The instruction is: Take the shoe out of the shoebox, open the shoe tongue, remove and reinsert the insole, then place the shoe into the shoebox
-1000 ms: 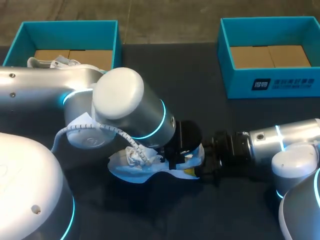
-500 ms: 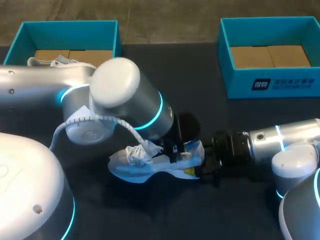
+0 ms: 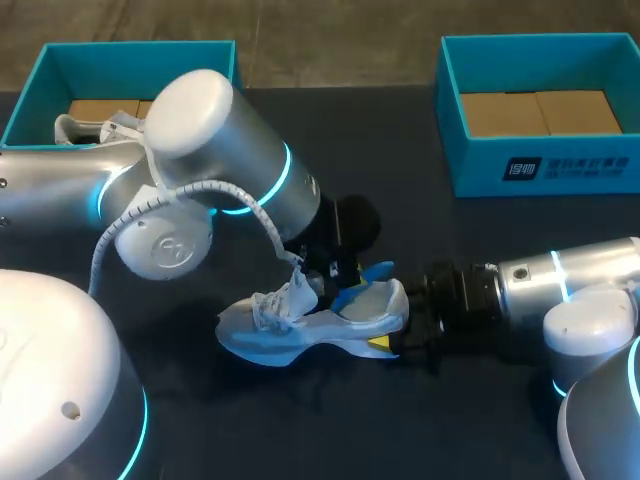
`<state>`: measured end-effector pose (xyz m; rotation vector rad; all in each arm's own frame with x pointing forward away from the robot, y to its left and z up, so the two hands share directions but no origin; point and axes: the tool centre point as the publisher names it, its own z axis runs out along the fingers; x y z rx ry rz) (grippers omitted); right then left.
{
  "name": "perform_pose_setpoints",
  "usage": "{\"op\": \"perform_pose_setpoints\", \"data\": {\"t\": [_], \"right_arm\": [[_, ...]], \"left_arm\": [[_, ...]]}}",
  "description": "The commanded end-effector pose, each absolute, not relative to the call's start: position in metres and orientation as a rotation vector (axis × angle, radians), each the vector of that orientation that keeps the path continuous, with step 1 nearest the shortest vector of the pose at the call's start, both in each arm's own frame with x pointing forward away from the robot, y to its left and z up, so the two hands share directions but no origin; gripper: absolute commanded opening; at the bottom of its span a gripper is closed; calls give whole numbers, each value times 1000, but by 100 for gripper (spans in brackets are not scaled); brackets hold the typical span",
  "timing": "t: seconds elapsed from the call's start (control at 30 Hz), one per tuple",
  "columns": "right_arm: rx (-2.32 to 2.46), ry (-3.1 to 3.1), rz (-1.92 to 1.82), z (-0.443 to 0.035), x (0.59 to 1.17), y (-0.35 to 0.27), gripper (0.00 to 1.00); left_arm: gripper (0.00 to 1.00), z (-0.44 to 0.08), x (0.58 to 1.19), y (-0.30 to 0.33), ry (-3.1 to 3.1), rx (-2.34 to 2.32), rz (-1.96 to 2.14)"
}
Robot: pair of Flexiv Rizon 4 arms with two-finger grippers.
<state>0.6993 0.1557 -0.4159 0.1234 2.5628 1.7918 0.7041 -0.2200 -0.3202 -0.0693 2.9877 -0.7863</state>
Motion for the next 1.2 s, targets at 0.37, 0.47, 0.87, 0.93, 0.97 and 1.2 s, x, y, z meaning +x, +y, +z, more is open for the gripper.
{"op": "perform_pose_setpoints", "data": {"t": [0.37,0.47,0.87,0.93,0.97,1.2], "right_arm": [[125,2569,1784,-416,698,157,0],[125,2569,1784,-416,698,157,0],[125,2569,1784,-416,698,157,0],[125,2569,1784,-416,698,157,0],[125,2569,1784,-416,698,157,0],[125,2569,1784,-416,698,157,0]], "left_arm": [[0,-322,711,-242,2995,-81,-827],[0,-324,709,-245,2987,-79,-811],[38,-326,694,-240,2914,-105,-780],[38,-327,692,-238,2887,-128,-774],[38,-327,691,-237,2883,-135,-781],[36,-332,686,-238,2803,-150,-720]]}}
